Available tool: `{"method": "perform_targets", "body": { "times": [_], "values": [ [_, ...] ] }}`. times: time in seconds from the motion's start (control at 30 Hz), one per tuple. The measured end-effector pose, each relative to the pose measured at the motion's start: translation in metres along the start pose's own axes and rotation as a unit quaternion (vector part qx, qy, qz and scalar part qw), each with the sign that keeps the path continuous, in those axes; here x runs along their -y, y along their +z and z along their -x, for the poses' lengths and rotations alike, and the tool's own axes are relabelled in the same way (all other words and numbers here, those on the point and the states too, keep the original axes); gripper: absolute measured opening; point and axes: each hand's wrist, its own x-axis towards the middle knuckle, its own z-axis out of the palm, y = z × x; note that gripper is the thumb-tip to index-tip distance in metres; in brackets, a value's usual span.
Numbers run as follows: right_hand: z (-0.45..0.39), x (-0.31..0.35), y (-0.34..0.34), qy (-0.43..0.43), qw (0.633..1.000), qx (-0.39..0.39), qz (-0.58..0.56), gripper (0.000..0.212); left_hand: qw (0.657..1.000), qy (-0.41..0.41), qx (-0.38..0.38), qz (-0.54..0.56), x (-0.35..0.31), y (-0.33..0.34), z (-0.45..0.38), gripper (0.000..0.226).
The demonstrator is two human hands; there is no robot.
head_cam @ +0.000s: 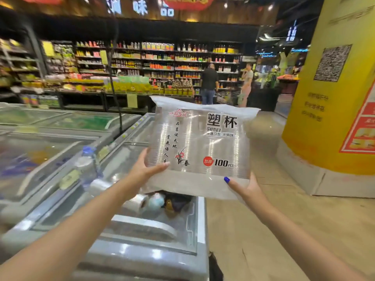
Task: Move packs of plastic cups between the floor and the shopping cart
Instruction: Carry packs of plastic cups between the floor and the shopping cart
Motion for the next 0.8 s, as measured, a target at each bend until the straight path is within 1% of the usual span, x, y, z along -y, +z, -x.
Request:
{"method": "perform_targets", "body": {
  "times": [0.1,0.13,0.2,0.3,0.37,0.4,0.53,0.57,0.63,0.67,0.73,0.77,0.8],
  "values": [
    [-0.001,0.034,0.086,-0.019,0.997,0.069,-0.011,0.078,0.998,-0.01,-0.057,0.011,-0.006,-0.096,0.041,0.117],
    [-0.001,0.044,0.116,-0.023,0.996,0.089,-0.011,0.073,0.996,-0.016,-0.083,0.011,-0.01,-0.127,0.059,0.117],
    [0.007,0.069,0.181,-0.041,0.991,0.127,-0.007,0.069,0.99,-0.001,-0.141,0.013,-0.02,-0.19,0.102,0.107],
    [0.031,0.094,0.287,-0.05,0.98,0.193,-0.024,0.072,0.976,-0.014,-0.218,0.0,-0.031,-0.281,0.172,0.132],
    [0.057,0.108,0.361,-0.054,0.968,0.241,-0.033,0.063,0.966,-0.016,-0.259,0.008,-0.032,-0.343,0.223,0.138],
    [0.07,0.113,0.399,-0.055,0.962,0.262,-0.044,0.061,0.96,-0.019,-0.28,0.004,-0.036,-0.369,0.249,0.138],
    [0.135,0.135,0.541,-0.073,0.928,0.36,-0.061,0.076,0.926,-0.025,-0.376,-0.032,-0.037,-0.474,0.354,0.128],
    [0.151,0.142,0.572,-0.078,0.92,0.379,-0.064,0.075,0.916,-0.034,-0.399,-0.03,-0.036,-0.497,0.38,0.13],
    [0.183,0.153,0.633,-0.078,0.904,0.414,-0.07,0.06,0.895,-0.051,-0.442,-0.028,-0.038,-0.536,0.431,0.138],
    [0.197,0.157,0.661,-0.077,0.894,0.436,-0.068,0.057,0.885,-0.055,-0.462,-0.03,-0.038,-0.553,0.455,0.139],
    [0.227,0.167,0.713,-0.076,0.871,0.478,-0.084,0.068,0.861,-0.061,-0.504,-0.032,-0.037,-0.584,0.496,0.139],
    [0.239,0.171,0.738,-0.078,0.86,0.496,-0.092,0.069,0.848,-0.07,-0.525,-0.033,-0.037,-0.597,0.514,0.133],
    [0.25,0.175,0.761,-0.082,0.848,0.515,-0.094,0.064,0.838,-0.071,-0.541,-0.029,-0.035,-0.61,0.529,0.121]
  ]
}}
